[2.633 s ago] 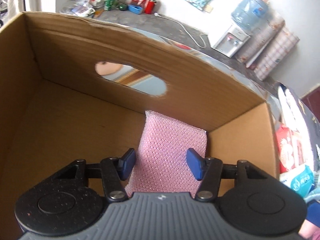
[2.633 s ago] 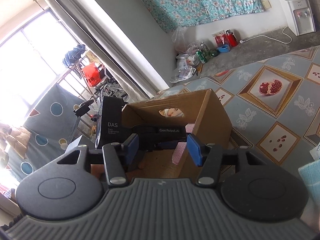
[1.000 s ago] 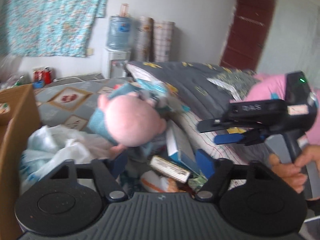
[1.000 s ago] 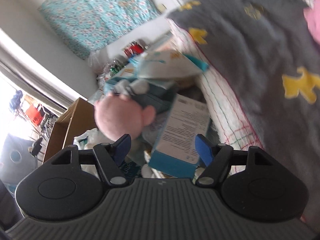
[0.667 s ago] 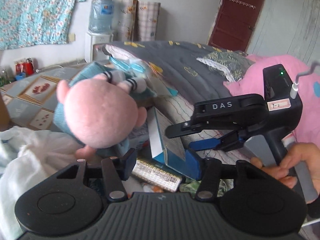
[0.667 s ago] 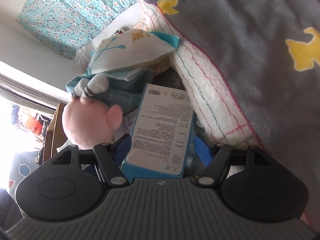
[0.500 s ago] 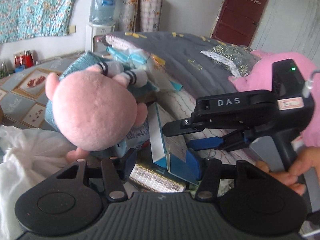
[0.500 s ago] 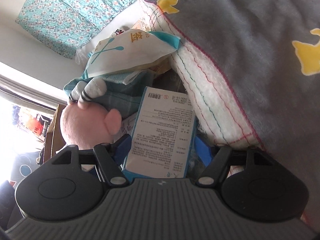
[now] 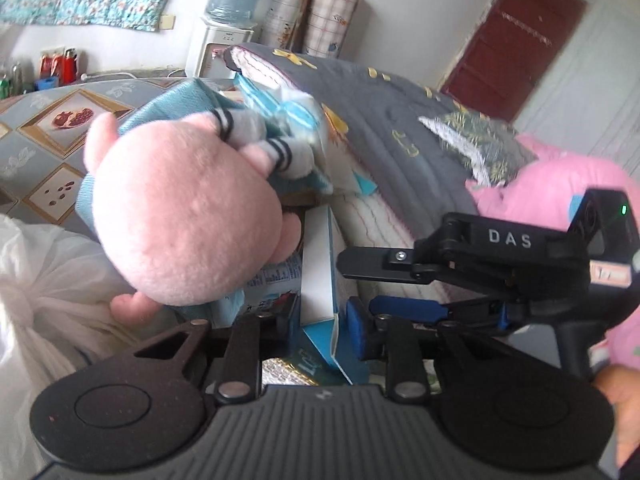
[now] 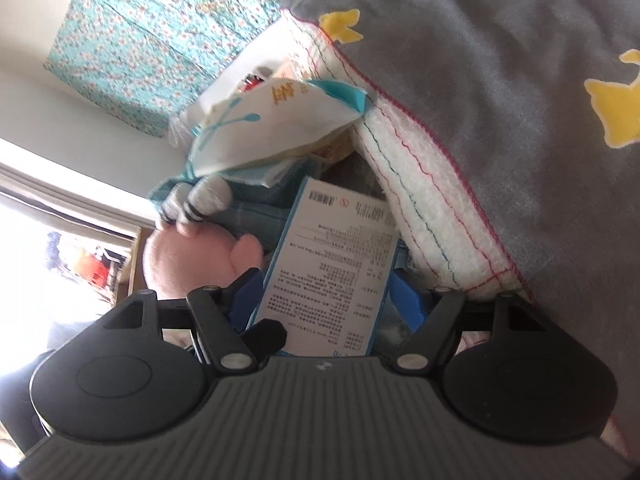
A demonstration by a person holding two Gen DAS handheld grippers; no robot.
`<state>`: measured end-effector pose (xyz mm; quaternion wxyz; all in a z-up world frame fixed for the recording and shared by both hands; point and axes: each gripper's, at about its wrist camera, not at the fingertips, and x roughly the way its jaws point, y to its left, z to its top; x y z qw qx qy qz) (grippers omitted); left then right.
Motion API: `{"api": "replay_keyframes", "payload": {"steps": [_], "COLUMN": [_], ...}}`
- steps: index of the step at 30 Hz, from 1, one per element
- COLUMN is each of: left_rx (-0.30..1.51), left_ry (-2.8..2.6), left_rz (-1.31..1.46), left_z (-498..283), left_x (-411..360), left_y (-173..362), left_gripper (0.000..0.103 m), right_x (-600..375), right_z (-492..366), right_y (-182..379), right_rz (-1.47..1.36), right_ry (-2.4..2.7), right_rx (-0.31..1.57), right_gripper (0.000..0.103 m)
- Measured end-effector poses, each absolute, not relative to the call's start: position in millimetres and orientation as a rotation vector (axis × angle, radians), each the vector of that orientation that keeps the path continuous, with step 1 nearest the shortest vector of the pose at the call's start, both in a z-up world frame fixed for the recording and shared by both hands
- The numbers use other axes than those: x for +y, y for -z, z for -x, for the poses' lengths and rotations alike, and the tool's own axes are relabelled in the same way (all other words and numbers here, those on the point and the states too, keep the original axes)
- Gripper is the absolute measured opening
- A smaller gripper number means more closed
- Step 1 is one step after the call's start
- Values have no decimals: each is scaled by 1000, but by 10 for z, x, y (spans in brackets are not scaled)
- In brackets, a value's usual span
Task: Organize soft objects
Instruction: 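Lift the medicine box with the right tool and carry it to the cardboard box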
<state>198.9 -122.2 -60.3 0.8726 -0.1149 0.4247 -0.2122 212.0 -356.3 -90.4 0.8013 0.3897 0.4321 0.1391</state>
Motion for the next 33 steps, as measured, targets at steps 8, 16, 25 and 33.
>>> {"api": "replay_keyframes", "payload": {"steps": [8,16,25,33], "left_rx": [891,899,926,923], "left_ry": [403,349,331,330], "left_rz": [346,408,302,171], "left_z": [-1681,-1473,-1504,-1670], "left_x": [-922,-735,-740,-982], "left_y": [426,532,600,651], "left_gripper": [25,25,38,44], "right_x": [-3530,-3317,-3254,-3311], "right_z": [-1921,-1909,-1893,-1886], "right_y": [912,1041,1081,1123], "right_rz": [-854,-860,-846,-870], "right_ry": [-354,-383,-388,-387], "right_rx": [946,969,979,970], "right_gripper": [71,61,50,50]}}
